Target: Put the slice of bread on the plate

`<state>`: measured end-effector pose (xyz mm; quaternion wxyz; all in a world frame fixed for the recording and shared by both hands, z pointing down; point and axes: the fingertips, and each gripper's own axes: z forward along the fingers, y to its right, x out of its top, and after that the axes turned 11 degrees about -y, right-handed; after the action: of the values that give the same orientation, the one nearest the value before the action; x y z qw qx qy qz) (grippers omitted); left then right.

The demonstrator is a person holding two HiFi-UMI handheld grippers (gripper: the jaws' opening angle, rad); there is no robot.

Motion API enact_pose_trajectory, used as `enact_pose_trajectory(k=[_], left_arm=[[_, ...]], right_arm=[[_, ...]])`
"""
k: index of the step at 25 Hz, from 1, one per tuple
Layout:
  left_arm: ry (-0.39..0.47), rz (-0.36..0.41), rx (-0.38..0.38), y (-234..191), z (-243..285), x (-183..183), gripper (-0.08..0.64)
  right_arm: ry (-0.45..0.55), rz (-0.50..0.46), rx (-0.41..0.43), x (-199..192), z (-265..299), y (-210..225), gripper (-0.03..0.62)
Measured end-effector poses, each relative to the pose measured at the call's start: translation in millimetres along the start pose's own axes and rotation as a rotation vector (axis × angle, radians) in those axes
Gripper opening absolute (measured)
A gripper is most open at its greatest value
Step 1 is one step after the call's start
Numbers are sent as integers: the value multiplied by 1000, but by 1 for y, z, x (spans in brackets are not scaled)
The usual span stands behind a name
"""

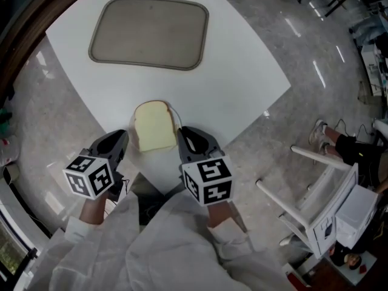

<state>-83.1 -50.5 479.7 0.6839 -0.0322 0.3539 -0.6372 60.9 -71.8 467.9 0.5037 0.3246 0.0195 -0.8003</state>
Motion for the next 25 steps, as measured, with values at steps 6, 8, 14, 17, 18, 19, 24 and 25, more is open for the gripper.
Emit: enact_pose_trajectory(k=[6, 8, 14, 17, 18, 19, 24, 25], left_arm=[[-43, -28, -25, -4, 10, -8, 12], [-55, -41, -34, -4, 12, -10, 14], [-67, -62, -38, -10, 15, -14, 16], [-71, -71, -38, -11, 16, -16, 41], [-75, -73, -39, -12, 17, -17, 45], [-82, -74, -42, -12, 17, -18, 49], [-100, -94, -58, -10, 18, -22, 69], [-100, -98, -59, -10, 19, -21, 69]], right_arm=[[-26, 28, -3, -7, 8, 5, 16], [-38, 30, -2, -10, 11, 5, 17], [-60, 57, -13, -16, 20, 9, 18], [-69, 62, -27, -17, 22, 15, 26], [-77, 63, -26, -18, 23, 16, 46], [-88, 62, -24, -19, 25, 16, 64], [-139, 65, -17, -27, 28, 19, 68], [-146, 69, -16, -29, 30, 19, 67]])
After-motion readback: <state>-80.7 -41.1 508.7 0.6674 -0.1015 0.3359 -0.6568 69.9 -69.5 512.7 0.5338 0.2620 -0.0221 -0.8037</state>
